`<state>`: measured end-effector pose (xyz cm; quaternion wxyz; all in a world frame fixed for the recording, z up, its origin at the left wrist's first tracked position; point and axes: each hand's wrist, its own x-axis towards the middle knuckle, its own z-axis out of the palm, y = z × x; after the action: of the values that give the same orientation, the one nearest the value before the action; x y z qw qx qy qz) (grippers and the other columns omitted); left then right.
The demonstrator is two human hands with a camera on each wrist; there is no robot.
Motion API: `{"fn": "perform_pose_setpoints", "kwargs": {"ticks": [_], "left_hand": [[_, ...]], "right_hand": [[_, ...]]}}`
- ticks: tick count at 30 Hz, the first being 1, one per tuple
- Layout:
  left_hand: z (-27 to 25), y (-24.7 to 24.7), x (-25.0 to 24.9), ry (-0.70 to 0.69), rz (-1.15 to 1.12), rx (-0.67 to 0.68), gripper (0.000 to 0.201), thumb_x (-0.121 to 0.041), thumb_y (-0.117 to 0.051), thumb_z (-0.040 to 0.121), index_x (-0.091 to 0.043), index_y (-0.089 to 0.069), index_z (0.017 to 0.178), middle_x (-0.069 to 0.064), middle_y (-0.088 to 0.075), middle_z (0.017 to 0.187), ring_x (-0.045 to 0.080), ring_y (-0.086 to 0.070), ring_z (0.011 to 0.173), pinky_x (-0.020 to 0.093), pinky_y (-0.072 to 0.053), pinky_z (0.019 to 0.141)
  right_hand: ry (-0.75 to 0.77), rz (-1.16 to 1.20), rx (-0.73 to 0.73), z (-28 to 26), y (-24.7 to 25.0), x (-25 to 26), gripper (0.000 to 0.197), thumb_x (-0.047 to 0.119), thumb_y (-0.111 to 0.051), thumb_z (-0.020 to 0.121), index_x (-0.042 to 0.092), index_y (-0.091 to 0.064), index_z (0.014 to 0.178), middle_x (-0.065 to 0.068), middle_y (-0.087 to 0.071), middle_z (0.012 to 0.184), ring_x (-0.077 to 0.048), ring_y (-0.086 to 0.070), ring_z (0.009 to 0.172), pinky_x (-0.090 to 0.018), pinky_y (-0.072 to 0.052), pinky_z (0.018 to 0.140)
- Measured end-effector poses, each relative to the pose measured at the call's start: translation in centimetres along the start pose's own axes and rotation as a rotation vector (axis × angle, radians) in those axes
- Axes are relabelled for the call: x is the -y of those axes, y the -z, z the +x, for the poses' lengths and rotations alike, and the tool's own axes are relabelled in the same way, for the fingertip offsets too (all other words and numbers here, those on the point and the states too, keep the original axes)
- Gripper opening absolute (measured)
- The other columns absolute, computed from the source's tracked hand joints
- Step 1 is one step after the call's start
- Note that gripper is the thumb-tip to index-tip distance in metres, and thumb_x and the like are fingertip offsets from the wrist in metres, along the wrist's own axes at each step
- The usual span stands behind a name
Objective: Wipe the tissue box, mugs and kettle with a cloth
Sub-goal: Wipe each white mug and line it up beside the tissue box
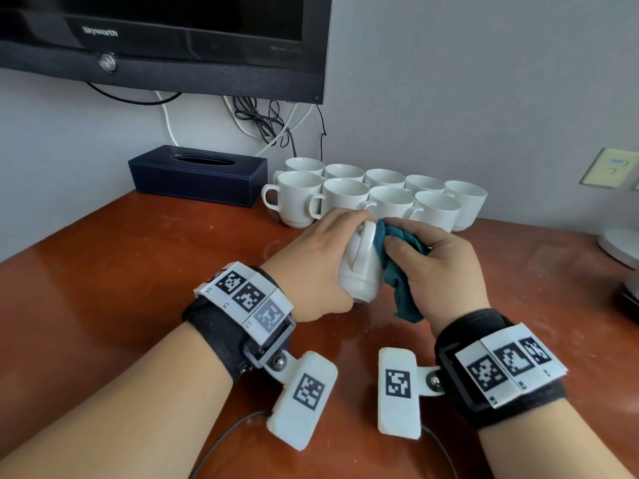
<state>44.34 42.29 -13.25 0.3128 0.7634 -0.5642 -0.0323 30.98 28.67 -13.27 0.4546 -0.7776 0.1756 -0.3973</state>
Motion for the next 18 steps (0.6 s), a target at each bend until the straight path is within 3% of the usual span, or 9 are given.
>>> {"fn": "perform_pose_setpoints", "kwargs": {"ticks": [3, 6, 8, 12, 15, 18], "left_hand": [[0.0, 0.2, 0.5, 0.052, -0.002, -0.019, 0.106, -0.017, -0.087, 0.069, -0.03, -0.027, 0.155, -0.011, -0.029, 0.149, 0.014, -0.04, 0.132, 0.031, -0.042, 0.105], [-0.1, 0.4, 0.9, 0.088, 0.01, -0.039, 0.105, -0.027, -0.09, 0.068, -0.029, -0.027, 0.152, -0.01, -0.031, 0.147, 0.017, -0.043, 0.13, 0.044, -0.047, 0.106], [-0.1, 0.5, 1.1, 0.1, 0.012, -0.044, 0.104, -0.032, -0.091, 0.068, -0.029, -0.028, 0.15, -0.009, -0.032, 0.146, 0.018, -0.043, 0.129, 0.047, -0.047, 0.107], [0.0, 0.7, 1.3, 0.14, -0.031, -0.061, 0.111, -0.042, -0.092, 0.069, -0.025, -0.023, 0.155, -0.005, -0.033, 0.15, 0.018, -0.04, 0.135, 0.043, -0.043, 0.113], [-0.2, 0.7, 1.3, 0.148, -0.047, -0.054, 0.111, -0.037, -0.093, 0.07, -0.026, -0.022, 0.155, -0.006, -0.032, 0.151, 0.017, -0.04, 0.133, 0.041, -0.044, 0.111], [-0.5, 1.0, 0.9, 0.109, -0.038, -0.023, 0.103, -0.023, -0.09, 0.069, -0.031, -0.027, 0.15, -0.01, -0.033, 0.144, 0.016, -0.045, 0.124, 0.042, -0.049, 0.103]], "right_hand": [[-0.06, 0.029, 0.08, -0.1, -0.1, -0.2, 0.03, 0.009, -0.071, 0.093, 0.036, -0.081, 0.103, 0.008, -0.078, 0.093, -0.004, -0.07, 0.074, -0.022, -0.055, 0.065], [-0.098, 0.049, 0.159, -0.2, -0.1, -0.1, 0.025, 0.006, -0.072, 0.093, 0.025, -0.082, 0.106, 0.007, -0.077, 0.081, -0.007, -0.067, 0.061, -0.019, -0.051, 0.056], [-0.129, 0.105, 0.216, -0.3, 0.0, 0.2, 0.024, 0.002, -0.071, 0.093, 0.02, -0.082, 0.104, 0.004, -0.075, 0.071, -0.012, -0.064, 0.054, -0.022, -0.05, 0.051], [-0.113, 0.087, 0.284, -0.3, 0.0, 0.3, 0.035, -0.003, -0.073, 0.088, 0.031, -0.083, 0.089, 0.006, -0.076, 0.075, -0.015, -0.065, 0.06, -0.026, -0.055, 0.055], [-0.107, 0.082, 0.296, -0.4, -0.1, 0.3, 0.038, -0.003, -0.073, 0.088, 0.034, -0.082, 0.085, 0.008, -0.075, 0.076, -0.014, -0.065, 0.059, -0.026, -0.054, 0.054], [-0.097, 0.108, 0.239, -0.3, 0.0, 0.2, 0.03, -0.003, -0.07, 0.091, 0.024, -0.083, 0.093, 0.003, -0.073, 0.07, -0.017, -0.062, 0.052, -0.027, -0.051, 0.05]]}}
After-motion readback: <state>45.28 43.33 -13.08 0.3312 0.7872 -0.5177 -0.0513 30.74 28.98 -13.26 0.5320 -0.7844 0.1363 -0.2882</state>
